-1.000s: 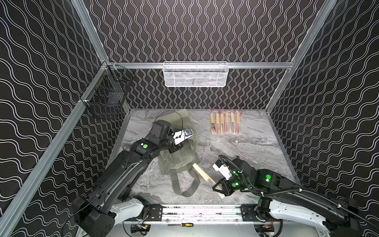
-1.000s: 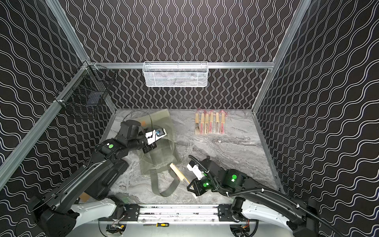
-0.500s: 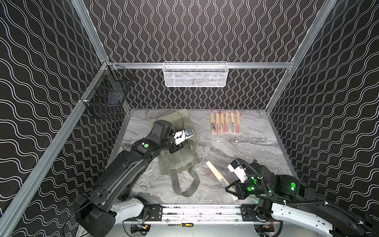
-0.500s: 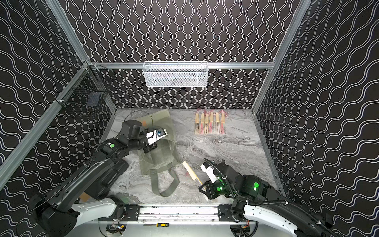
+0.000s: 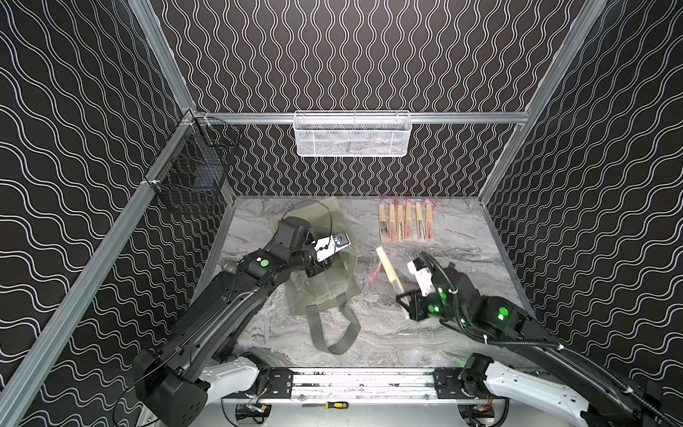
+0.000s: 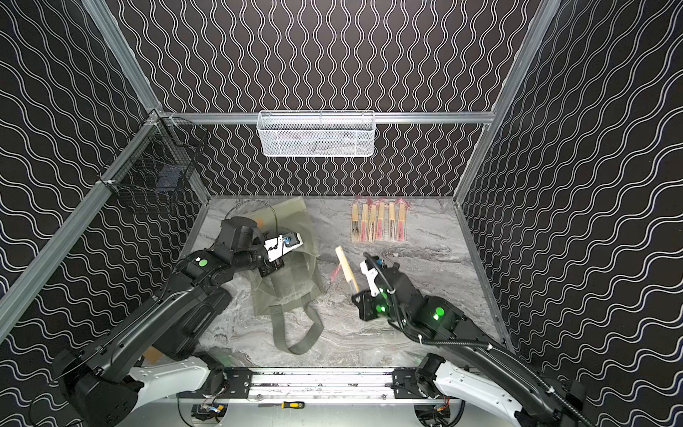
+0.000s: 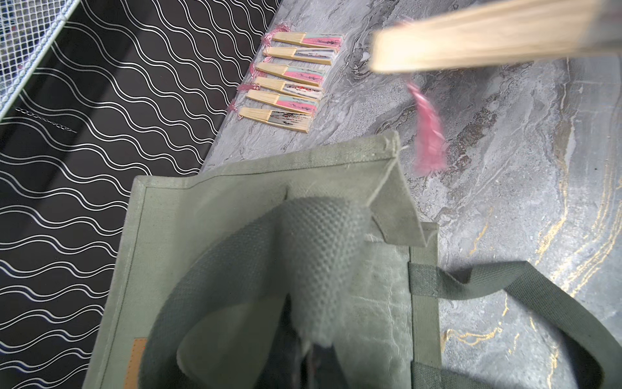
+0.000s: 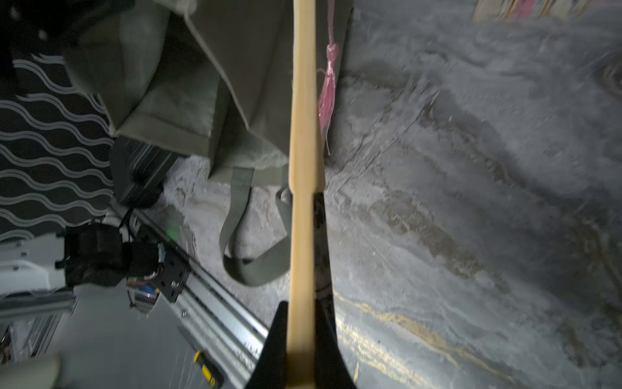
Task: Take out the folding fans from the tote bags
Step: Place the folding fan at the center of the board.
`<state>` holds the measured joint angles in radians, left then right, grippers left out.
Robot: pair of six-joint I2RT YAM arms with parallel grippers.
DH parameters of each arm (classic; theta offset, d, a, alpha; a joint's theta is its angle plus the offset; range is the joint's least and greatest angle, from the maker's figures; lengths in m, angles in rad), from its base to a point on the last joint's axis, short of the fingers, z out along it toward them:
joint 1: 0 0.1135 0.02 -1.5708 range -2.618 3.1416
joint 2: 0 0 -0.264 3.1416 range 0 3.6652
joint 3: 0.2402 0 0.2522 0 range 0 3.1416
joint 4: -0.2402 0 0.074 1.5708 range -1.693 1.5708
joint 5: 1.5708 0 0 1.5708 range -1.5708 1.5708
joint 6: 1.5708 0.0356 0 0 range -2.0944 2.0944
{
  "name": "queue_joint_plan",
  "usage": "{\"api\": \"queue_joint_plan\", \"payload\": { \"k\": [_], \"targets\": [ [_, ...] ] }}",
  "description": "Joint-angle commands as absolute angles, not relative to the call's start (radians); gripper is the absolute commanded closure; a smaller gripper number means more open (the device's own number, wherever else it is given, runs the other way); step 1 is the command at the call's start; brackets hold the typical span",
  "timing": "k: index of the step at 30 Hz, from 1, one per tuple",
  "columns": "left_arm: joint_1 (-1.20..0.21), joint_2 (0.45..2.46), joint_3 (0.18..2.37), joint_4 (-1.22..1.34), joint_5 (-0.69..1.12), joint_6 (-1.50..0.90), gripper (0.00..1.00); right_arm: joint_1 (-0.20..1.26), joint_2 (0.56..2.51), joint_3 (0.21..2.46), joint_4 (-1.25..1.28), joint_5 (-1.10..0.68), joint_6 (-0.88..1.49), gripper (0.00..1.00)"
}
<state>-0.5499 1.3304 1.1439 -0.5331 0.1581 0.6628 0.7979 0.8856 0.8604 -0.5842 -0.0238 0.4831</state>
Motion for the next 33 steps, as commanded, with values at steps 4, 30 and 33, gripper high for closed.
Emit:
{"api": "queue_joint_plan", "payload": {
  "k": [4, 30, 33],
  "targets": [
    [-0.551, 1.331, 1.145, -0.487, 0.162, 0.675, 1.00, 0.591, 1.081, 0.966, -0.378, -0.124, 0.365, 0.91],
    [-0.551, 1.328, 1.137, -0.476, 0.180, 0.671, 1.00, -0.037, 2.074, 1.775, -0.437, -0.121, 0.114, 0.92],
    [-0.552, 1.334, 1.138, -0.477, 0.183, 0.673, 1.00, -0.056, 2.099, 1.762, -0.449, -0.071, 0.081, 0.92]
  ]
}}
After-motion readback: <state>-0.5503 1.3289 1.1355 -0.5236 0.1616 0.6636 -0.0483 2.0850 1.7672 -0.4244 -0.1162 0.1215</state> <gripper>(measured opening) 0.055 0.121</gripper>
